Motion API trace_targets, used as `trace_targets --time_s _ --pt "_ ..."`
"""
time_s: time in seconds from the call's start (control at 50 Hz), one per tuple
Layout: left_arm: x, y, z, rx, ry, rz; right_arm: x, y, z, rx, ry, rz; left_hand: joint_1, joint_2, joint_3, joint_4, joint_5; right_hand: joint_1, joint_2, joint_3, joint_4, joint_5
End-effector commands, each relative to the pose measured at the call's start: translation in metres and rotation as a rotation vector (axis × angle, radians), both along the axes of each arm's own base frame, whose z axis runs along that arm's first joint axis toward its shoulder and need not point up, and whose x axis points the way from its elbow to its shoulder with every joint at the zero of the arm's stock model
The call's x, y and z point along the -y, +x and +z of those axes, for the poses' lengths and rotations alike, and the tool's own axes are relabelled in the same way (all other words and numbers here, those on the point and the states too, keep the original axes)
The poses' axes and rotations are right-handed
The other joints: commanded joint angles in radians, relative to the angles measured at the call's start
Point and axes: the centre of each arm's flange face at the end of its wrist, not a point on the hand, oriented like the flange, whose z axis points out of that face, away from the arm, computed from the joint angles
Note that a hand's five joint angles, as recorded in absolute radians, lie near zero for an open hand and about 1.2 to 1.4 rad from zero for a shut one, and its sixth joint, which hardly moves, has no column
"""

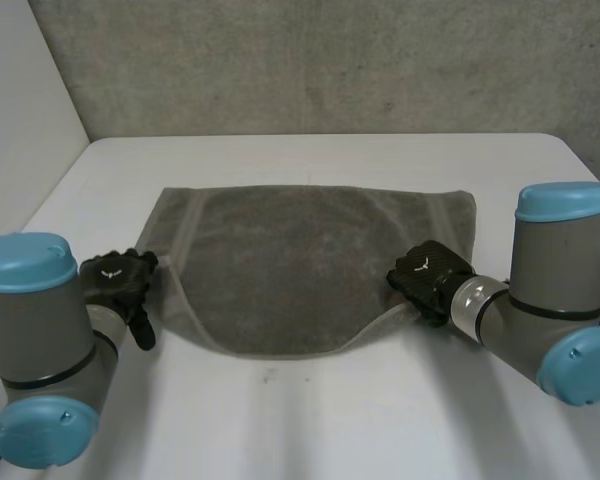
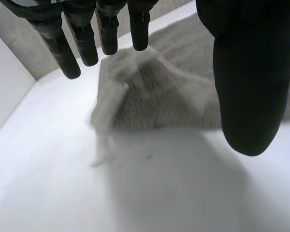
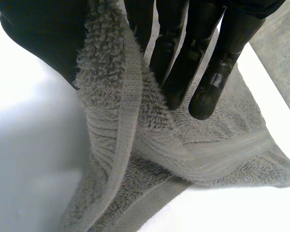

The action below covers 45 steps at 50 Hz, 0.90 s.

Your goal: Fold the towel.

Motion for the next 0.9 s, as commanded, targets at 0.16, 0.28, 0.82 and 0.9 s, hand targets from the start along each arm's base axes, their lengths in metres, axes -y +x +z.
trace_targets --time_s 0.16,0.28,0.82,0.9 --pt "0.016 0.007 0.025 0.095 -0.085 -0.141 -0.007 -0.003 0.003 0.051 -0.025 -0.001 -0.012 -0.004 -0.005 -0.006 -0.005 0.421 0.206 0.207 0.201 0.230" --pt "0.021 0.006 0.017 0.164 -0.092 -0.324 -0.007 -0.004 -0.002 0.046 -0.012 -0.003 0.009 0.017 0.016 0.015 0.016 0.421 0.206 0.207 0.201 0.230" --pt "0.042 -0.001 -0.021 0.438 -0.115 -0.580 -0.010 -0.004 -0.018 0.026 0.031 -0.002 0.053 0.060 0.060 0.059 0.059 0.421 0.206 0.207 0.201 0.230" --pt "0.042 -0.001 -0.025 0.479 -0.114 -0.600 -0.009 -0.004 -0.018 0.026 0.031 -0.002 0.147 0.155 0.154 0.153 0.154 0.421 0.206 0.207 0.201 0.230"
